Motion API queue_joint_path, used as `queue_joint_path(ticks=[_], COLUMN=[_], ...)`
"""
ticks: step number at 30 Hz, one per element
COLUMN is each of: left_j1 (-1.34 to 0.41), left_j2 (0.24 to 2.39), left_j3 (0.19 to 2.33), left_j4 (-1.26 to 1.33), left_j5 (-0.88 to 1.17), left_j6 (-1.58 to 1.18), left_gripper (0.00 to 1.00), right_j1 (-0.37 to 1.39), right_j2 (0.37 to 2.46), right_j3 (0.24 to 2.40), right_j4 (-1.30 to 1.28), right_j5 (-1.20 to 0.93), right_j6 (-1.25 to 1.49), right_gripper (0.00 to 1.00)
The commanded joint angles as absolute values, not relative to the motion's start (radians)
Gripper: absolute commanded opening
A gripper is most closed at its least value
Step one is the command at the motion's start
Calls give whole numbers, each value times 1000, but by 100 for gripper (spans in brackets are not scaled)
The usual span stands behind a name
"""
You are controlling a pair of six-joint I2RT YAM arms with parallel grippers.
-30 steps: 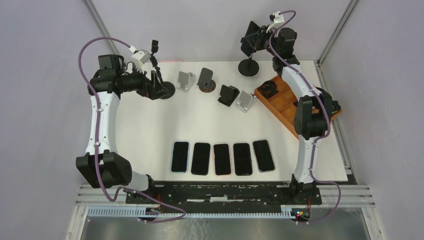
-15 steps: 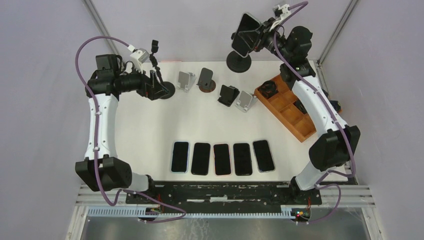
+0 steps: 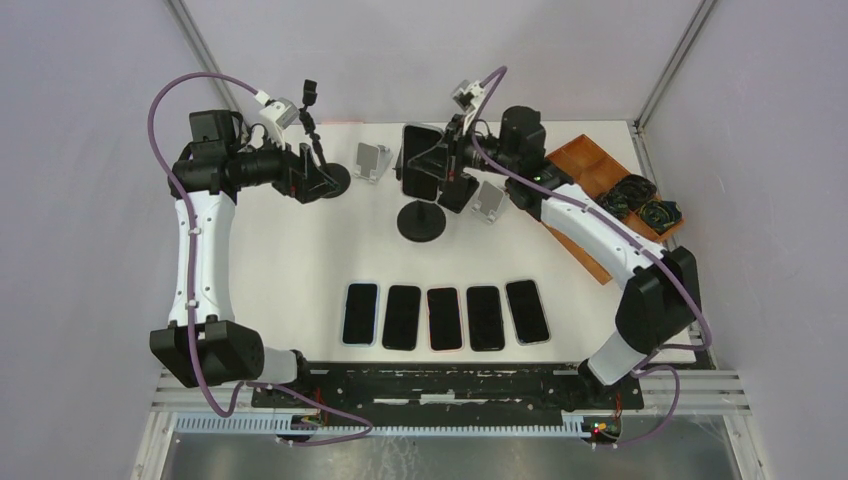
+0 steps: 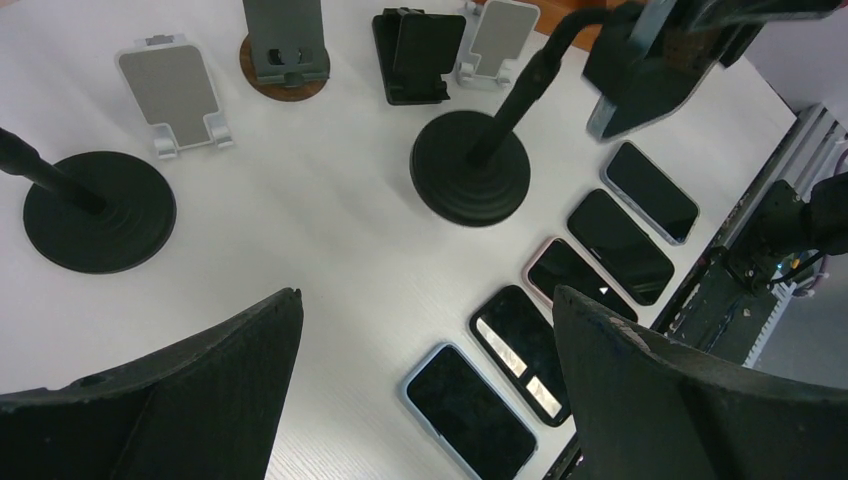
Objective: Remove the phone from the phone stand
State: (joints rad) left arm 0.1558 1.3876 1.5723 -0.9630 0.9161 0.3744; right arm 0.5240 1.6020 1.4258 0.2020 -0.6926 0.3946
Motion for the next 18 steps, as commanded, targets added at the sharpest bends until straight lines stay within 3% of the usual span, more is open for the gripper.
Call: queue_joint_path(ticks=[1,15,18], left_j1=[156,154,151], left_j2=[1373,1355,1354], left_j3=[1604,1522,1472], left_j4=[-947,-949,-948], left_j5=[902,938,962], left_j6=[353,420,461], left_gripper=[100,100,100], right_j1=[561,613,614], right_j2=[1657,1784,1761], right_j3=[1424,1336,1323], right_j4=[408,561,524], right_j5=[-729,-762,-760], right_j6=[420,470,459], right_gripper=[0,1,25])
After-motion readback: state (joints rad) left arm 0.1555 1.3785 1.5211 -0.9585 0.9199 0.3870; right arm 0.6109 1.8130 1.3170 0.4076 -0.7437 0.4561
